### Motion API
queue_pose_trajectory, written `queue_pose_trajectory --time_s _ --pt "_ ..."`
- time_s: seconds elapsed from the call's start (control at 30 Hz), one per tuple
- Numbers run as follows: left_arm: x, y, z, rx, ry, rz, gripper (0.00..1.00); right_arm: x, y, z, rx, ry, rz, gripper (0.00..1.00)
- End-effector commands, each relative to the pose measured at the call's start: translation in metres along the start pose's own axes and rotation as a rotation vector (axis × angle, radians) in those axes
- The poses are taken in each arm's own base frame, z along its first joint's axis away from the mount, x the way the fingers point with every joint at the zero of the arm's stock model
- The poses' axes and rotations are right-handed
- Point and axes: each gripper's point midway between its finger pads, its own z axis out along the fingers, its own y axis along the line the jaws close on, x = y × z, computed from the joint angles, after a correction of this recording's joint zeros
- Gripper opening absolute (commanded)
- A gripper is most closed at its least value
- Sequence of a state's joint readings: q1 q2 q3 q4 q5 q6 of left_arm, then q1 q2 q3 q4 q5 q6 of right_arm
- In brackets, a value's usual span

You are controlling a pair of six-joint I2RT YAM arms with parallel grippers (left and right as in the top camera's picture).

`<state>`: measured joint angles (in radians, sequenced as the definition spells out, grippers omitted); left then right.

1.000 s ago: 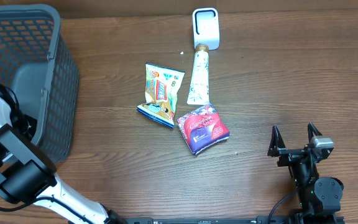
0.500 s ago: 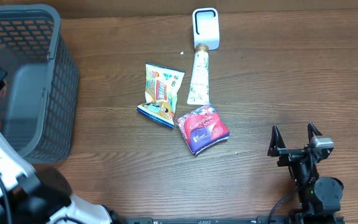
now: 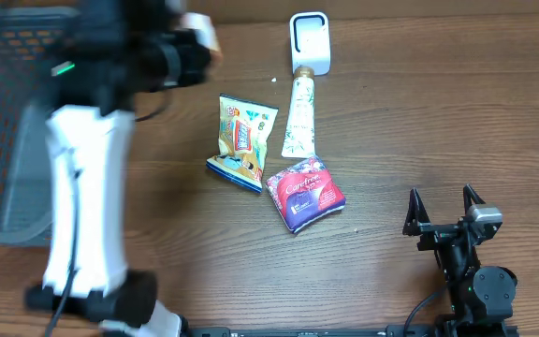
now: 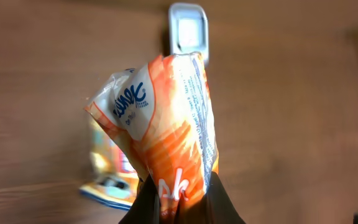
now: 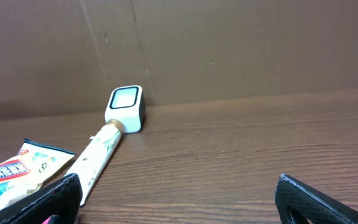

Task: Scan the item barcode
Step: 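Carry the orange box out and drop it beside the bottle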

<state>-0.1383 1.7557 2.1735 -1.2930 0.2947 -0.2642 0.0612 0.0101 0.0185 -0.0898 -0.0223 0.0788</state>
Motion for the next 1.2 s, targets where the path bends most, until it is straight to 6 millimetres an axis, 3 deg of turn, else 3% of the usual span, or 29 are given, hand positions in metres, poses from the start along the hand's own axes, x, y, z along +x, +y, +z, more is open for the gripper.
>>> queue_pose_trajectory --time_s 0.0,0.13,0.2,0.3,0.33,0.43,0.5,0.53,0.57,0.7,0.83,1.0,1.03,1.07,1.1,1.17 --pt "0.035 -0.017 0.09 -0.022 0.208 0.009 0.04 0.002 0.002 0.0 -0.013 -0.001 0.006 1.0" --pt "0.089 -0.018 0.181 -0.064 0.427 0.033 0.04 0.002 0.002 0.0 -0.013 -0.001 0.006 1.0" --pt "0.112 -0.012 0.212 -0.083 0.506 0.029 0.04 0.002 0.002 0.0 -0.013 -0.001 0.006 1.0" --pt "0.132 -0.002 0.236 -0.107 0.573 0.019 0.05 0.002 0.002 0.0 -0.013 -0.001 0.006 1.0" --pt "0.139 0.003 0.244 -0.116 0.596 0.014 0.12 0.002 0.002 0.0 -0.013 -0.001 0.006 1.0" --pt "0.148 0.016 0.252 -0.156 0.631 0.007 0.13 0.002 0.002 0.0 -0.013 -0.001 0.006 1.0" --pt "0.148 0.028 0.249 -0.213 0.631 0.014 0.25 0.002 0.002 0.0 -0.013 -0.001 0.006 1.0" --pt "0.149 0.037 0.245 -0.255 0.642 0.018 0.53 0.002 0.002 0.0 -0.013 -0.001 0.006 1.0" --pt "0.151 0.042 0.242 -0.276 0.653 0.016 0.61 0.002 0.002 0.0 -0.013 -0.001 0.006 1.0" --pt "0.146 0.055 0.227 -0.321 0.664 0.001 0.71 0.002 0.002 0.0 -0.013 -0.001 0.006 1.0" --pt "0.113 0.062 0.198 -0.329 0.608 -0.076 0.71 0.002 0.002 0.0 -0.013 -0.001 0.006 1.0" --pt "0.041 0.07 0.129 -0.309 0.409 -0.143 0.73 0.002 0.002 0.0 -0.013 -0.001 0.006 1.0" --pt "0.023 0.073 0.113 -0.298 0.34 -0.152 0.78 0.002 0.002 0.0 -0.013 -0.001 0.006 1.0" --pt "0.009 0.074 0.098 -0.287 0.278 -0.16 0.94 0.002 0.002 0.0 -0.013 -0.002 0.006 1.0" --pt "0.002 0.076 0.091 -0.285 0.25 -0.163 0.99 0.002 0.002 0.0 -0.013 -0.001 0.006 1.0" --pt "-0.012 0.081 0.074 -0.282 0.185 -0.174 1.0 0.002 0.002 0.0 -0.013 -0.001 0.006 1.0"
